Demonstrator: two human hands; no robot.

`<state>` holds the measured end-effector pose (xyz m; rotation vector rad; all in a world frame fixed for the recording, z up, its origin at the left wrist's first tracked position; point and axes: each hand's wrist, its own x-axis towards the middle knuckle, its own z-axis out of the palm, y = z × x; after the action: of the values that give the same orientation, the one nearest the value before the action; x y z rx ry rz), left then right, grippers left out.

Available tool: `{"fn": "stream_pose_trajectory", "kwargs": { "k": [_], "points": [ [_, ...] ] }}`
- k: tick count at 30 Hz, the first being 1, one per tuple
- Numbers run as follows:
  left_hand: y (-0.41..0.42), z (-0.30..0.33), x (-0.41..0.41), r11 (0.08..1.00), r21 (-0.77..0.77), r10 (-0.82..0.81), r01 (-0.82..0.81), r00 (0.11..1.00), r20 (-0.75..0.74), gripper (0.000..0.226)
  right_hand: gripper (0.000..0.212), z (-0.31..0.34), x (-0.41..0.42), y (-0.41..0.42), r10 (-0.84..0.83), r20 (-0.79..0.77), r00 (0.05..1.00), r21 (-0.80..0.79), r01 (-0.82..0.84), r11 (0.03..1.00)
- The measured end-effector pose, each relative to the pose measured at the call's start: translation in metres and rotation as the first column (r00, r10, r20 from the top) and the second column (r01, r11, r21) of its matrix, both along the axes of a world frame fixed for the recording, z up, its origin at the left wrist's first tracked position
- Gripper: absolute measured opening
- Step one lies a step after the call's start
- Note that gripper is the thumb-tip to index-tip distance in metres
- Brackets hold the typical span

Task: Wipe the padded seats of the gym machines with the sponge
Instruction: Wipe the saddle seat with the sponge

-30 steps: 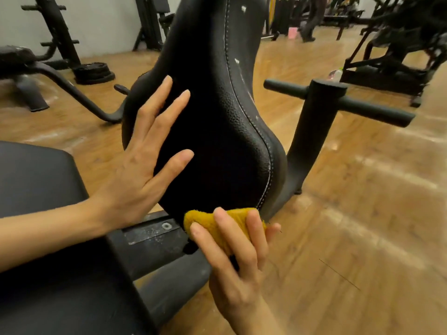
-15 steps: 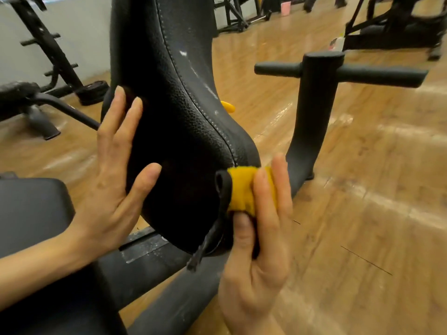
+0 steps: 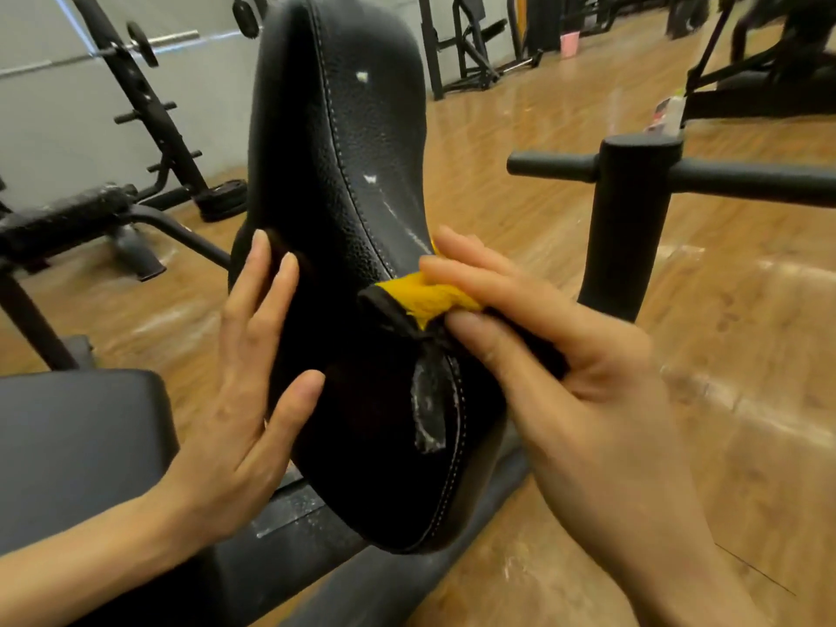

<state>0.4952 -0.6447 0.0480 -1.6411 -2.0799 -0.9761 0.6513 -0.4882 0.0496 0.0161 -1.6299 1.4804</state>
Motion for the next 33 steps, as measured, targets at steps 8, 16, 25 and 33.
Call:
{"fn": "stream_pose_trajectory", "kwargs": {
  "k": [8,16,25,33],
  "points": [
    [0.014,0.025,0.002,0.998,0.057,0.034,-0.032,0.999,-0.043,0.060,0.024,0.018,-0.004,0.031,0.081,0.012,0.997,0.295,-0.081,0.952],
    [0.031,0.028,0.001,0.992,0.097,0.079,-0.074,0.996,-0.046,0.059,0.017,0.023,-0.030,0.031,0.054,-0.058,0.997,0.323,-0.032,0.946],
    [0.032,0.026,-0.001,0.994,0.094,0.066,-0.062,0.997,-0.039,0.061,0.027,0.021,-0.020,0.049,0.378,0.231,0.896,0.222,-0.427,0.877],
    [0.031,0.027,0.000,0.994,0.083,0.075,-0.074,0.997,-0.011,0.062,0.018,0.034,-0.042,0.046,0.065,-0.036,0.997,0.283,-0.052,0.958]
  ]
}}
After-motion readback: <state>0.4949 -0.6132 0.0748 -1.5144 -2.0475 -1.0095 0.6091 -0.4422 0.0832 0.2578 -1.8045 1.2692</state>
